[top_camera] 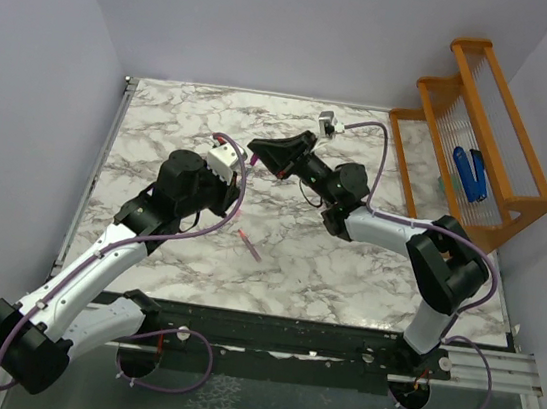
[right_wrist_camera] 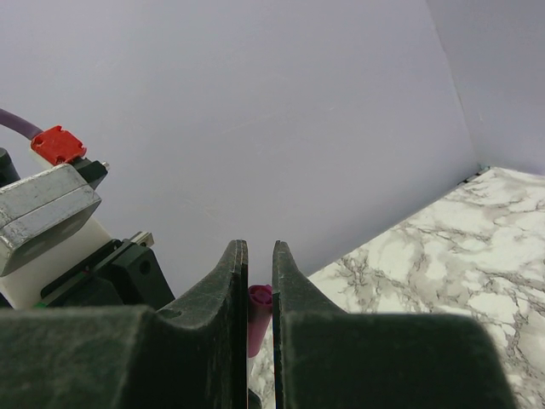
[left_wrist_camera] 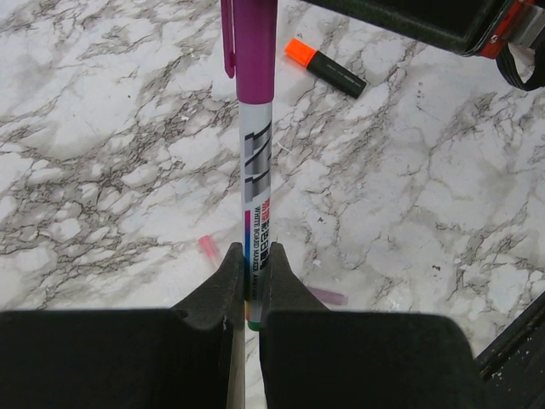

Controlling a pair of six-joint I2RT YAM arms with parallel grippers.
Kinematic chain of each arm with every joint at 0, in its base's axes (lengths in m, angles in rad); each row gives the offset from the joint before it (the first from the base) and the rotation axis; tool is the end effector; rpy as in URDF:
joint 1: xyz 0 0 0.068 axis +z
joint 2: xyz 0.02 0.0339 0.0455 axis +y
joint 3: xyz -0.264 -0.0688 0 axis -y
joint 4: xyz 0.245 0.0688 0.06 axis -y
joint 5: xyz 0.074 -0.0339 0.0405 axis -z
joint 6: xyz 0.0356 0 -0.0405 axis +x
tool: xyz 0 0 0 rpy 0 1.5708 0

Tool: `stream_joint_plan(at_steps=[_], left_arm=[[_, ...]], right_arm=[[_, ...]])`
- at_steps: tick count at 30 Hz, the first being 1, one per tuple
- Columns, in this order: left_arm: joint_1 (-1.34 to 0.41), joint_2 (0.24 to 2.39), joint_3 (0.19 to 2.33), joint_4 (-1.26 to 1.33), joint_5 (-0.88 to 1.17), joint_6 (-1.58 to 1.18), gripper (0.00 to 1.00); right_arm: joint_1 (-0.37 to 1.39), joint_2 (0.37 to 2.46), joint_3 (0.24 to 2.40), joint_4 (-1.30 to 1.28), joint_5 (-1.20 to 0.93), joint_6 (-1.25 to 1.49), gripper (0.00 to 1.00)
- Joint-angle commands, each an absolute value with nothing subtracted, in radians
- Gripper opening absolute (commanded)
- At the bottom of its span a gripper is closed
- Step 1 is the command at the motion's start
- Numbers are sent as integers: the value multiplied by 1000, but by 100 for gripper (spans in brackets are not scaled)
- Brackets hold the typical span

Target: Insert the pens into the pen caps

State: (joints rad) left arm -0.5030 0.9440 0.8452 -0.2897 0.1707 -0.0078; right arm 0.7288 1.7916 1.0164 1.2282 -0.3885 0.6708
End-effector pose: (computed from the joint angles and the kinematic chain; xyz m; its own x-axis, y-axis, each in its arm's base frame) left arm 0.1862 -0.1093 0.3215 -0.3367 0.1765 -0.9249 0.6102 0.7890 -0.0716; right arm 0.2827 0.2704 0.2893 -0.2853 0.5165 -0.8074 -0.8848 0.1819 0.4291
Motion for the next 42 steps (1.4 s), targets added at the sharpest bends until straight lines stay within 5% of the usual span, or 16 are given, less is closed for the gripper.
stream_joint_plan(at_steps=[1,17,27,33,42], left_arm=[[-486,898,951,157,147,-9,0],[-482,890,878,20,174,-27,0],[-482,840,781,-80,185,-46,0],[-482,887,755,-178,72,-105,0],[-482,1130,817,-320,-65,-194,0]], right_arm=[[846,1883,944,995,-619,686,0],[838,1805,1018,833,-464,579,2],[733,1730,1176,670,-210,500,63],[573,1604,1113,656,-53,557,71],[554,1467,943,628,46,516,71]])
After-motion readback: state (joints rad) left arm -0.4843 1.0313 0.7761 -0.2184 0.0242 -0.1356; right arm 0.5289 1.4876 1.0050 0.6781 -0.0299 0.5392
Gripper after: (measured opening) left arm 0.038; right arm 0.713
